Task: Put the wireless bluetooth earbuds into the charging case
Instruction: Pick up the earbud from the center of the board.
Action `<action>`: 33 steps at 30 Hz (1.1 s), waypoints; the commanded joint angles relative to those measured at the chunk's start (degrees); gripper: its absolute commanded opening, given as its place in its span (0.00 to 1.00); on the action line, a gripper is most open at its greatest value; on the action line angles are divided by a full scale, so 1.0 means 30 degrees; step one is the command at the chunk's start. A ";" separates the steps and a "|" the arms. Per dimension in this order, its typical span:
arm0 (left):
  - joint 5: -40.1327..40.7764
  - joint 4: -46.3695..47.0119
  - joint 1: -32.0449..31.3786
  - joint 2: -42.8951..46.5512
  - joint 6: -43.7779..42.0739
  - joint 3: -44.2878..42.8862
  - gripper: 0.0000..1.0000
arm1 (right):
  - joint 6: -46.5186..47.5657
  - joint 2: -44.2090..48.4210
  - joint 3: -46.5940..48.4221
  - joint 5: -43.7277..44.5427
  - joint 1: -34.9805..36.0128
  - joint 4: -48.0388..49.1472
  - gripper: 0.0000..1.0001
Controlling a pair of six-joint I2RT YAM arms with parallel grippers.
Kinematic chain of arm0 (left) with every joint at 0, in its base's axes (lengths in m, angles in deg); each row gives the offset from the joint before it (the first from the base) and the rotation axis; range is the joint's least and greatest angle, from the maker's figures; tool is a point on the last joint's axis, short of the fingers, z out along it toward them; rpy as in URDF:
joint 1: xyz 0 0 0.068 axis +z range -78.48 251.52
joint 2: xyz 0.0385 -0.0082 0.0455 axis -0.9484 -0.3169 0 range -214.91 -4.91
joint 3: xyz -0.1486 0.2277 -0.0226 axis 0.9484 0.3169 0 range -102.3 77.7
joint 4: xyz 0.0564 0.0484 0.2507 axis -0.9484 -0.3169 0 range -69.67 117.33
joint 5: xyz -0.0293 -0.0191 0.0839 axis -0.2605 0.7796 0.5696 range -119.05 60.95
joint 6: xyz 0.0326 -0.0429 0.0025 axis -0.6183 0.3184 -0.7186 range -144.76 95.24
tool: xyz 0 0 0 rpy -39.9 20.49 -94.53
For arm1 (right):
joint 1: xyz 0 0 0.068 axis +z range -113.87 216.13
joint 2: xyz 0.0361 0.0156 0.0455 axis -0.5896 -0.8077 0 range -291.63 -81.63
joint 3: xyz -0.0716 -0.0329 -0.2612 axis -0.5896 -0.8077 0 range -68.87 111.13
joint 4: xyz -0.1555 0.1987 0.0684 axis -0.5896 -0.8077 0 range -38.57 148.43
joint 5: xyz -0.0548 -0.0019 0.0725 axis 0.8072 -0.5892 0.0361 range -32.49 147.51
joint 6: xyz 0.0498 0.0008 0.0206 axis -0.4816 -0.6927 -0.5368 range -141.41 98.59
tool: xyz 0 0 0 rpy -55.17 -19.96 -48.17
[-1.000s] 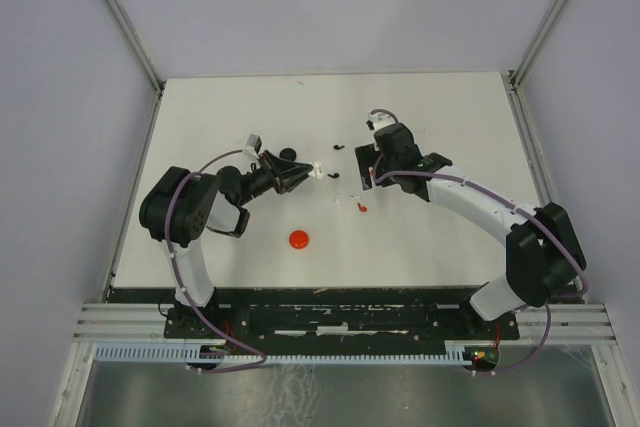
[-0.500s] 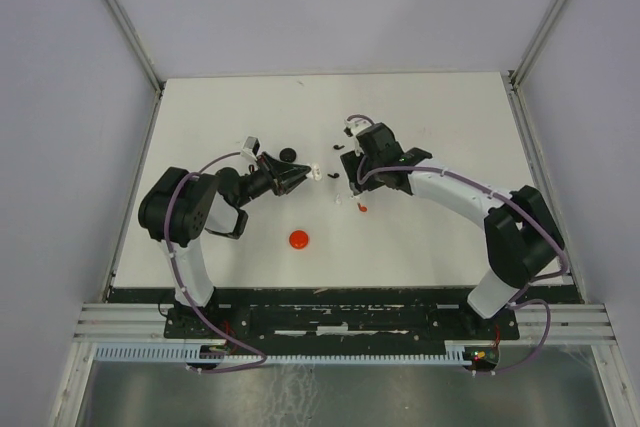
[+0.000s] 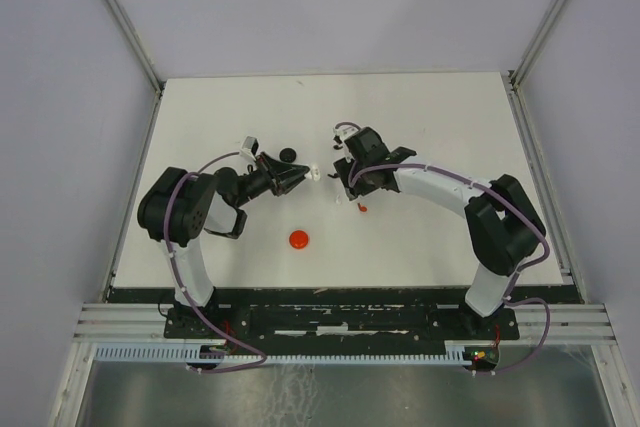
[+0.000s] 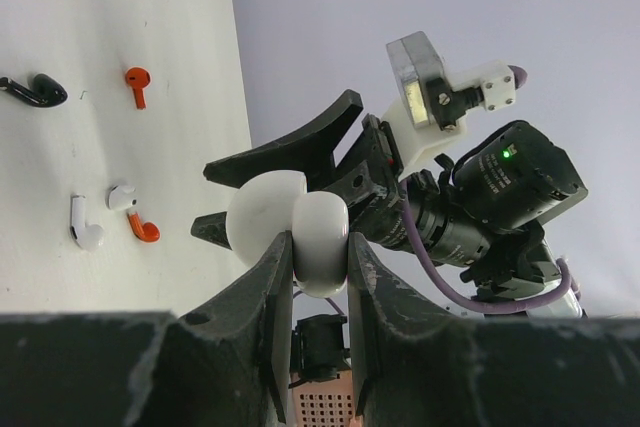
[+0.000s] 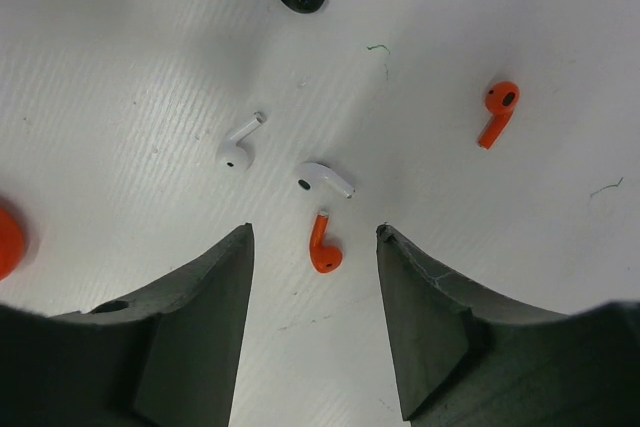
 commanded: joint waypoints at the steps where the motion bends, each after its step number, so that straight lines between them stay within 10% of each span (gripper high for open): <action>1: -0.0352 0.3935 0.0098 0.0615 0.0518 0.0218 0.03 | 0.0725 -0.0348 0.0954 -0.0427 -0.0038 0.0004 0.59; 33: -0.0339 0.3950 0.0303 0.0908 0.0518 0.0638 0.03 | 0.5047 -0.3589 0.2703 -0.3049 -0.0748 -0.0961 0.51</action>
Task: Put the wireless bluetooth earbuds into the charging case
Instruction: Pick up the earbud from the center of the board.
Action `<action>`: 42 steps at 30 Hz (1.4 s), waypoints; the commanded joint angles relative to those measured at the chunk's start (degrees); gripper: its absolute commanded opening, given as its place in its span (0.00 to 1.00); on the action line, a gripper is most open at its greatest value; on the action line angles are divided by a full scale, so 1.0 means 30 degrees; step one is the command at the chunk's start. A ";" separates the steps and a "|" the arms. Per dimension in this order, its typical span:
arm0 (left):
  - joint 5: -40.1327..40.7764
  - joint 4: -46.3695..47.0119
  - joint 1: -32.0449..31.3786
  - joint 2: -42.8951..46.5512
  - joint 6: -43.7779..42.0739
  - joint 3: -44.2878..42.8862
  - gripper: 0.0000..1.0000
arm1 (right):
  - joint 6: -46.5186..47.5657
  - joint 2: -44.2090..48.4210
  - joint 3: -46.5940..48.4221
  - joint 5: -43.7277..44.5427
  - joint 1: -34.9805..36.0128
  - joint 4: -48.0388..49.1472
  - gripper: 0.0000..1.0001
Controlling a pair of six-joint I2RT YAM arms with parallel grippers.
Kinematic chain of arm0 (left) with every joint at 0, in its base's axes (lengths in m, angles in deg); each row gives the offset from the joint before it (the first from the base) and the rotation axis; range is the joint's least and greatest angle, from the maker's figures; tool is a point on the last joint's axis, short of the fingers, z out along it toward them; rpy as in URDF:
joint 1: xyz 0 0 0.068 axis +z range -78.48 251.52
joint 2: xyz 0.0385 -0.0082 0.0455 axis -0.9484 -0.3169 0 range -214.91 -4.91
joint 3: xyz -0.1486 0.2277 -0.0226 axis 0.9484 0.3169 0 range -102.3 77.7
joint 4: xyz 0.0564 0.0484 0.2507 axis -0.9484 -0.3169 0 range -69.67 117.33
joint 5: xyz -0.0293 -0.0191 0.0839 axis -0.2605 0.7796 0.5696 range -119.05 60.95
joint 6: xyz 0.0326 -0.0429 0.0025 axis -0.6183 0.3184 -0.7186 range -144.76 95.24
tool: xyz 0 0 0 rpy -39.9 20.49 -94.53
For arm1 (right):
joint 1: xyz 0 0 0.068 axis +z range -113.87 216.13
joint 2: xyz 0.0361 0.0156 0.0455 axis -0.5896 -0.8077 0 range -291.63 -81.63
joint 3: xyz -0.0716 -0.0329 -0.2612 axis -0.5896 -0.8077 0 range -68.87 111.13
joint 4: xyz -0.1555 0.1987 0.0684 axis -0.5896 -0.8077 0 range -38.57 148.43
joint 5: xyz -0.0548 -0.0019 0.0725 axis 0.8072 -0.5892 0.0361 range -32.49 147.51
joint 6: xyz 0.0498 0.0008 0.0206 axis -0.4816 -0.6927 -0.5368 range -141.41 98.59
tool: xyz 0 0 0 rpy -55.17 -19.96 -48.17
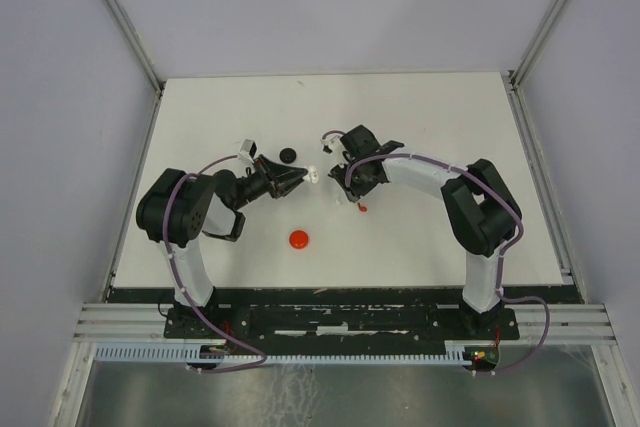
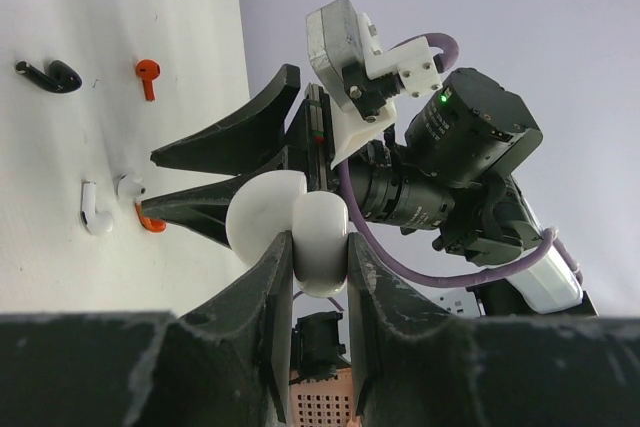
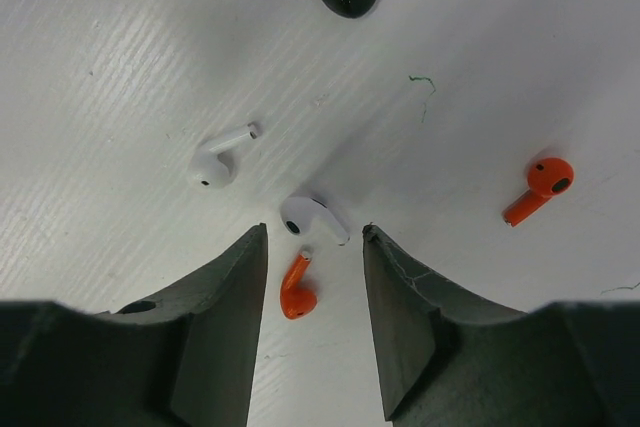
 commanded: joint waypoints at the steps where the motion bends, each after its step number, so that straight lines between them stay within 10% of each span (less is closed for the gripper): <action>1: -0.0346 0.3900 0.0099 0.0741 0.0518 0.0044 0.03 | 0.0431 -0.0382 0.0881 -0.0496 -0.0072 0.0224 0.51; 42: -0.0325 0.3924 0.0158 0.0814 0.0870 -0.0183 0.03 | -0.1009 -0.1954 0.1945 0.1271 -0.0944 0.0397 0.47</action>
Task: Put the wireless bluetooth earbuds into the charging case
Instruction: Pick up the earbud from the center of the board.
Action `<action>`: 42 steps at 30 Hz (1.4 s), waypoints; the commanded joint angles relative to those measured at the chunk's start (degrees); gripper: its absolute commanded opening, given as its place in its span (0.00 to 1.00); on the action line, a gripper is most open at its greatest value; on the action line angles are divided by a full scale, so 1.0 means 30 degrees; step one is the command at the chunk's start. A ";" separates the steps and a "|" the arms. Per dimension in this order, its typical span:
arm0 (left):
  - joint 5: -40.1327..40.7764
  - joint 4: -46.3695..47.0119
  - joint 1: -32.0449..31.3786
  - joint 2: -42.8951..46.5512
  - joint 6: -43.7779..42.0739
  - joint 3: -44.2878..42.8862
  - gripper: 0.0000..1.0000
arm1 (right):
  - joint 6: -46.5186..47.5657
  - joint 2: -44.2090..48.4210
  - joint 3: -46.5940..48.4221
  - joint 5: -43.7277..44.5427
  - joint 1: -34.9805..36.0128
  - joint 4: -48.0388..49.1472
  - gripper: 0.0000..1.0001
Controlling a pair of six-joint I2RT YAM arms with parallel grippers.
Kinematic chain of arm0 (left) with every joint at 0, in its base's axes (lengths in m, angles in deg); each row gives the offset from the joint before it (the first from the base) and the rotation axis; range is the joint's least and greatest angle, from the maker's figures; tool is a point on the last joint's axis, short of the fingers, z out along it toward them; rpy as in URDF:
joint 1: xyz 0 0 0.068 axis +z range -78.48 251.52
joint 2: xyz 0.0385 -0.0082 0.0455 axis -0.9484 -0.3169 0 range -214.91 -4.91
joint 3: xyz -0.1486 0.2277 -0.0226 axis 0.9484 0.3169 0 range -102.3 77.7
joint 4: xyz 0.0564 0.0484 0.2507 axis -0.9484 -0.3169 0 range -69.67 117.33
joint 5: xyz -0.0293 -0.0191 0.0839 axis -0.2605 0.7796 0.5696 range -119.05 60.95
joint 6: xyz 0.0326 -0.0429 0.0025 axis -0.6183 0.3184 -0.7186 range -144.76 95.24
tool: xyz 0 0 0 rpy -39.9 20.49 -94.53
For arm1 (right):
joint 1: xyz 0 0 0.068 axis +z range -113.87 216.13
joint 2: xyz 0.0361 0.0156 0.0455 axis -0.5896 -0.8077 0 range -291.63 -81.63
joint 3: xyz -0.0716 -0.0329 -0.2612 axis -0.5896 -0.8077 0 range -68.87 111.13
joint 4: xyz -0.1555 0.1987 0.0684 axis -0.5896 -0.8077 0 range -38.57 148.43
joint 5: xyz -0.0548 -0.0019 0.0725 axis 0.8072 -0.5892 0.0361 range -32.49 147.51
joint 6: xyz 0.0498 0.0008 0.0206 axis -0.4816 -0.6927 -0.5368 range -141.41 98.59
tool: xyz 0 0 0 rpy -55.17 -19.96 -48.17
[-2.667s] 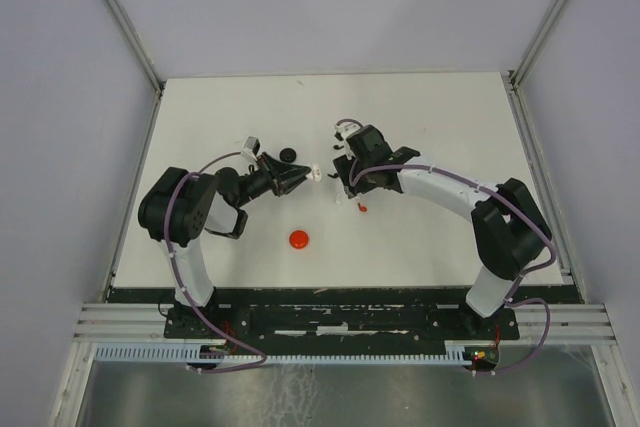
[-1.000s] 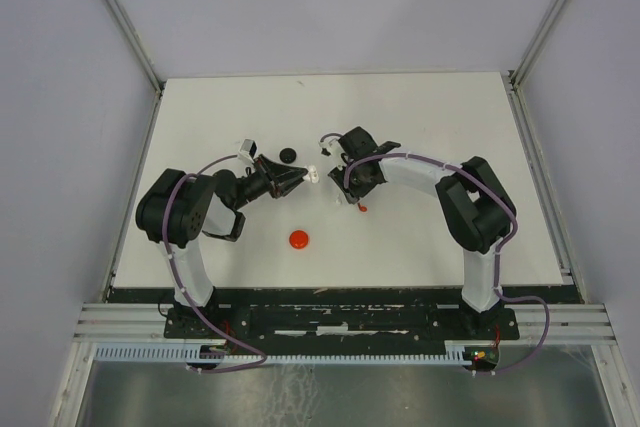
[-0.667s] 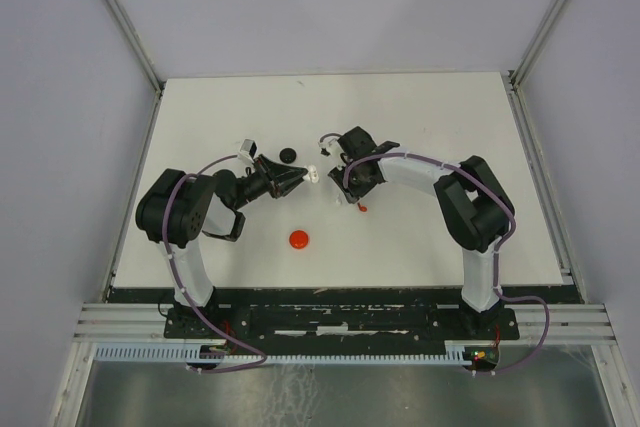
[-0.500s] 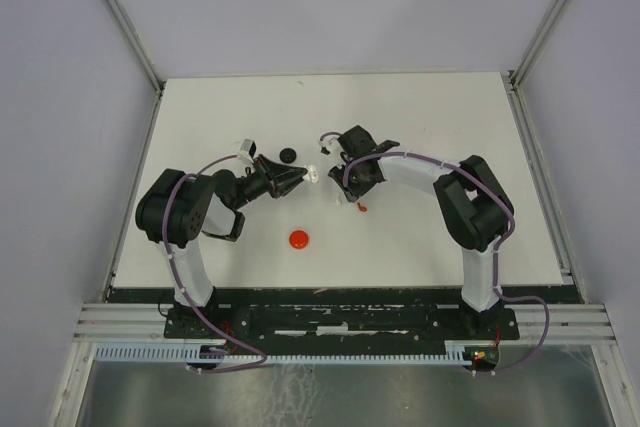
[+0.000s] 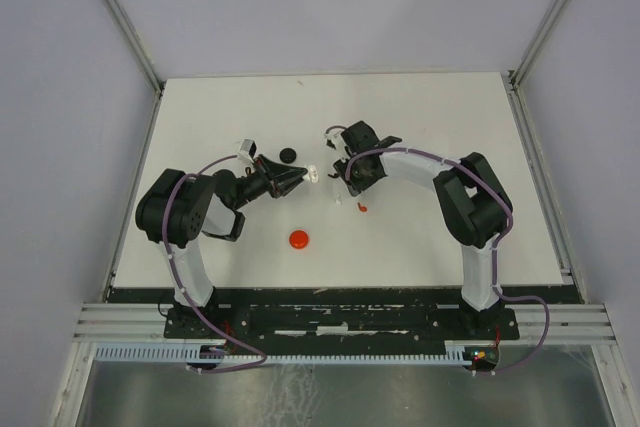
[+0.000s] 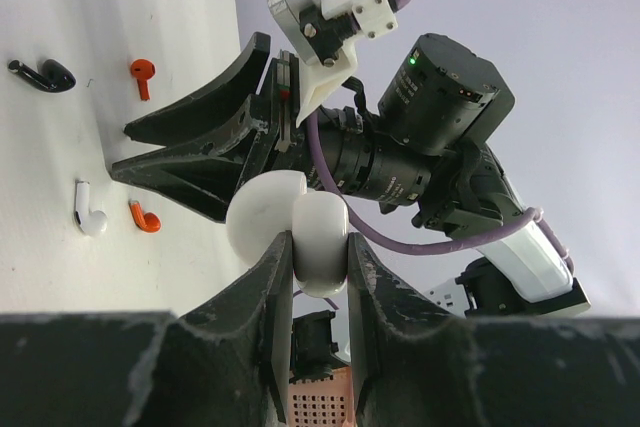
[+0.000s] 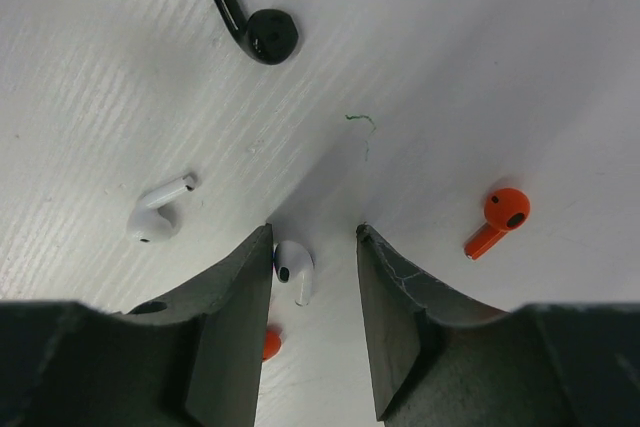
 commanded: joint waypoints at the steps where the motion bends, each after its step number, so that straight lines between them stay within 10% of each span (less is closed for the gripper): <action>1: -0.0316 0.3921 0.0128 0.0712 0.0440 -0.0189 0.03 | -0.0744 -0.0423 0.0806 0.0688 -0.0263 0.0328 0.47; 42: -0.0425 0.3918 0.0140 0.0771 0.0323 0.0073 0.03 | -0.3769 0.0787 -0.0928 0.0007 -0.0419 0.0418 0.45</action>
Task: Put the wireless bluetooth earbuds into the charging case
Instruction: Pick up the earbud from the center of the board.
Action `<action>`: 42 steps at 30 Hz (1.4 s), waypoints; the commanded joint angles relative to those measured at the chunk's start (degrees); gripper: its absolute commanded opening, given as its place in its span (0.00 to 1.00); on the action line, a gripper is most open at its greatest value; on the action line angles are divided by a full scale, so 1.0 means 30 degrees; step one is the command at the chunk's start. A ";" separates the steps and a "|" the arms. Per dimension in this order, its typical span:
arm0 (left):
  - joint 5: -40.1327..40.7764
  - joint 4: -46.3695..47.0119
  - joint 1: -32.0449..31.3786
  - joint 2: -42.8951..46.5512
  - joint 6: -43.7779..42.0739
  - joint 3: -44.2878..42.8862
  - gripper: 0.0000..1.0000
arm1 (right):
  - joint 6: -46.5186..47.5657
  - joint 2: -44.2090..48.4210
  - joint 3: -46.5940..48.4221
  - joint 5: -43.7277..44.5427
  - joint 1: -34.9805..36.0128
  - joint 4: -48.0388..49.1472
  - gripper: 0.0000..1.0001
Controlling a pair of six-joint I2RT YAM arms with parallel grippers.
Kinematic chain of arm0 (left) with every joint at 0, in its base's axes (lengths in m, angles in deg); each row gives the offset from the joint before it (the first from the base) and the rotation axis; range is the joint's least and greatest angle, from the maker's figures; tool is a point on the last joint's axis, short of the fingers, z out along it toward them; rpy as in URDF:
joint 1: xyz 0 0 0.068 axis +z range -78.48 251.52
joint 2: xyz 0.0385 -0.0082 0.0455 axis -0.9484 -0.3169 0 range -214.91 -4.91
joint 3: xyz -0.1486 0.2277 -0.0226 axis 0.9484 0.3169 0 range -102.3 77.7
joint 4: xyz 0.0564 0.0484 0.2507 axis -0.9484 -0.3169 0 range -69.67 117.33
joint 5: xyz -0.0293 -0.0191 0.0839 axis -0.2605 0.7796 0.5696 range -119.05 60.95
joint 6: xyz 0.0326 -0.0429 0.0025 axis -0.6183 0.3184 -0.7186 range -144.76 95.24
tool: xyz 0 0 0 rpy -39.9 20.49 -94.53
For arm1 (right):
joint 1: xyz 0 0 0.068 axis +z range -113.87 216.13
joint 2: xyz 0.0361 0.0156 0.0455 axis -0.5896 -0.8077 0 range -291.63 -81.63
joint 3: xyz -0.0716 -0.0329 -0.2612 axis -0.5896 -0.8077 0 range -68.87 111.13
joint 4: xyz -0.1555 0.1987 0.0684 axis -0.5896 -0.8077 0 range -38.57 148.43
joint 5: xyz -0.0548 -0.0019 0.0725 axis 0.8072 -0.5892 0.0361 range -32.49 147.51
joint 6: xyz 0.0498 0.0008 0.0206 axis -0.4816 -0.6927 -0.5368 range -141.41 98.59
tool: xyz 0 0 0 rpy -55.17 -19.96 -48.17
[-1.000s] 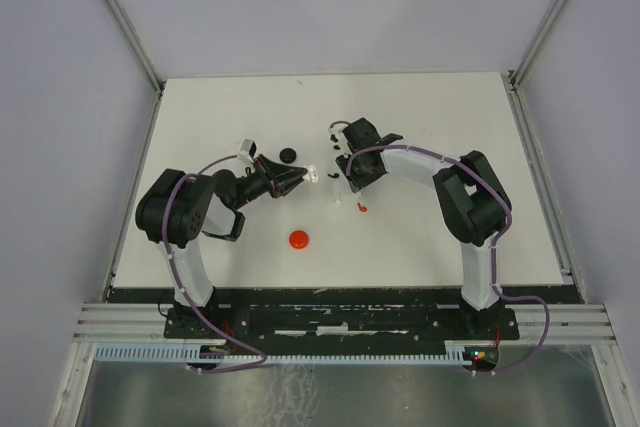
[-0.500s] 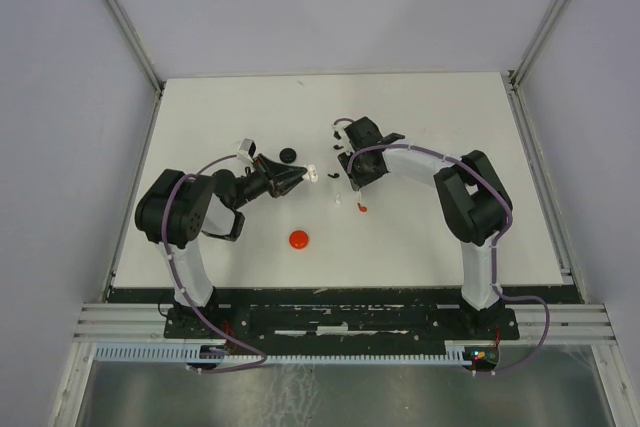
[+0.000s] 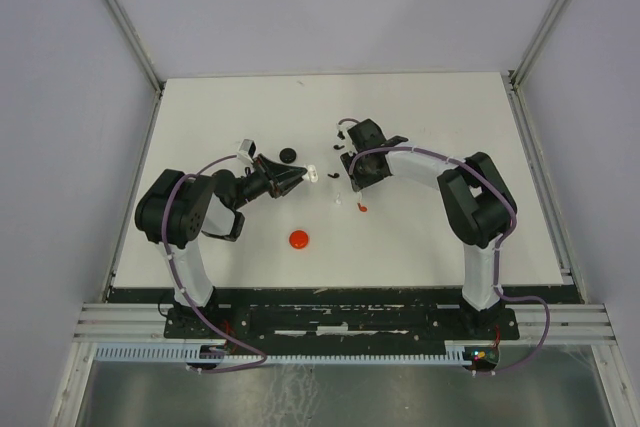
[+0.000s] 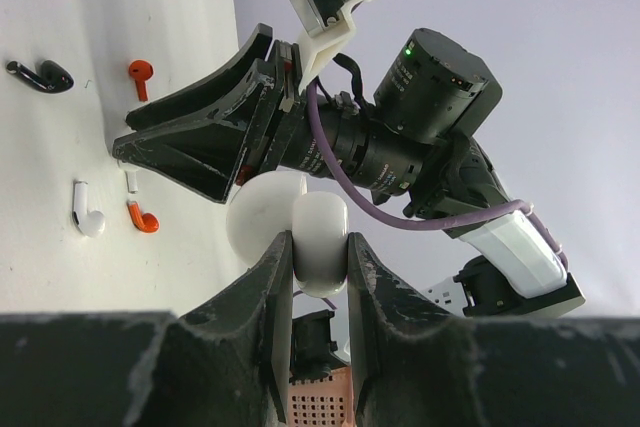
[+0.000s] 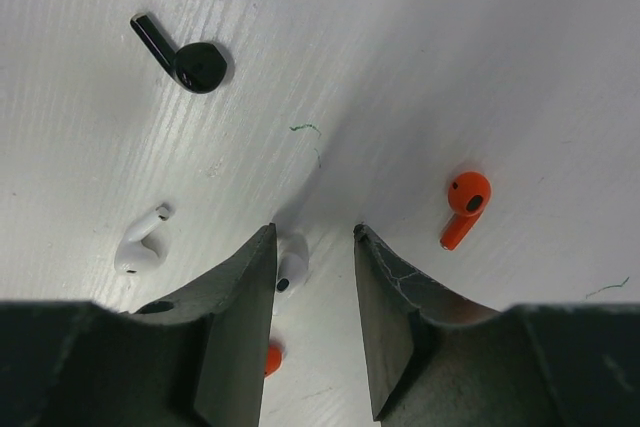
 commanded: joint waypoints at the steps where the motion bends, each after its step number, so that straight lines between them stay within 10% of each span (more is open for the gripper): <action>1: -0.0431 0.3921 0.0078 0.0662 0.0301 0.0022 0.03 | -0.0593 0.0592 -0.0386 -0.0251 0.0191 -0.0713 0.45; 42: -0.0403 0.3909 0.0090 0.1049 0.0288 0.0345 0.03 | -0.1956 0.0930 -0.0652 0.0521 0.0608 -0.1239 0.42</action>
